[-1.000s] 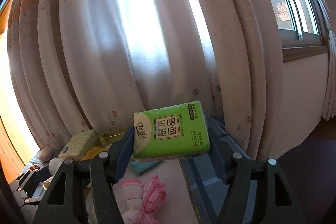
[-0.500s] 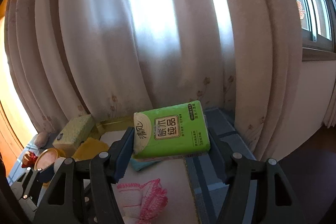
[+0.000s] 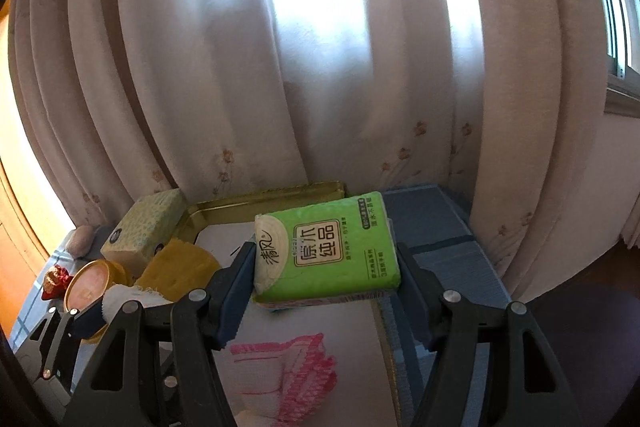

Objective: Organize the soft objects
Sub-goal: 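Carry the towel and tissue pack over the gold tray and release them, then move both grippers away from the tray toward the red pouch and pink puff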

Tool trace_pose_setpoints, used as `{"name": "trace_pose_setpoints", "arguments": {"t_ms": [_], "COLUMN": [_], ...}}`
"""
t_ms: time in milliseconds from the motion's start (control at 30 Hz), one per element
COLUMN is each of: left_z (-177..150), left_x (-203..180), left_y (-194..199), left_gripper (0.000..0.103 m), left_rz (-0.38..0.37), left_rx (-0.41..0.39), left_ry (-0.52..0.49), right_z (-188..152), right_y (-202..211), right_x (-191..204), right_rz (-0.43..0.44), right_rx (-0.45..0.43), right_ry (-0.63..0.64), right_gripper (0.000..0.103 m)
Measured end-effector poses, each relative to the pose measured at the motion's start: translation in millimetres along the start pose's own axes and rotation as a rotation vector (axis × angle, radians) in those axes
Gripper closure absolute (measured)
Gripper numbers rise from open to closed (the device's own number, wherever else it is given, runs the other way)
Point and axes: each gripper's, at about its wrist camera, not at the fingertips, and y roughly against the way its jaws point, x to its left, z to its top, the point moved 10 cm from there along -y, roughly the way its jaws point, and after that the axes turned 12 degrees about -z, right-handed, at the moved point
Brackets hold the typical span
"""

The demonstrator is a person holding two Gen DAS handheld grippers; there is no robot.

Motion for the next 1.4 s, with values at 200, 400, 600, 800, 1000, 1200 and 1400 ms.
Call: {"name": "trace_pose_setpoints", "arguments": {"t_ms": [200, 400, 600, 800, 1000, 1200, 1400], "left_z": [-1, 12, 16, 10, 2, -2, -7], "left_x": [-6, -9, 13, 48, 81, 115, 149], "left_y": [-1, 28, 51, 64, 76, 86, 96], "left_gripper": [0.015, 0.001, 0.0, 0.0, 0.0, 0.001, 0.001], "left_rz": [-0.035, -0.023, 0.059, 0.146, 0.194, 0.286, 0.348], "left_rx": [0.023, -0.083, -0.164, -0.19, -0.218, -0.266, -0.291], "left_ry": [-0.033, -0.086, -0.076, -0.04, -0.007, -0.001, 0.012], "right_z": [-5, -2, 9, 4, 2, -3, -4], "right_y": [-9, 7, 63, 103, 104, 116, 126], "right_x": [14, 7, -12, -24, -10, 12, 36], "right_rz": [0.077, 0.111, -0.01, -0.128, -0.131, -0.155, -0.153], "right_rx": [0.05, 0.005, -0.268, -0.444, -0.468, -0.531, -0.581], "right_ry": [0.011, -0.089, -0.192, -0.301, -0.308, -0.282, -0.274], "right_gripper": [0.031, 0.022, 0.011, 0.006, 0.005, 0.005, 0.005]}}
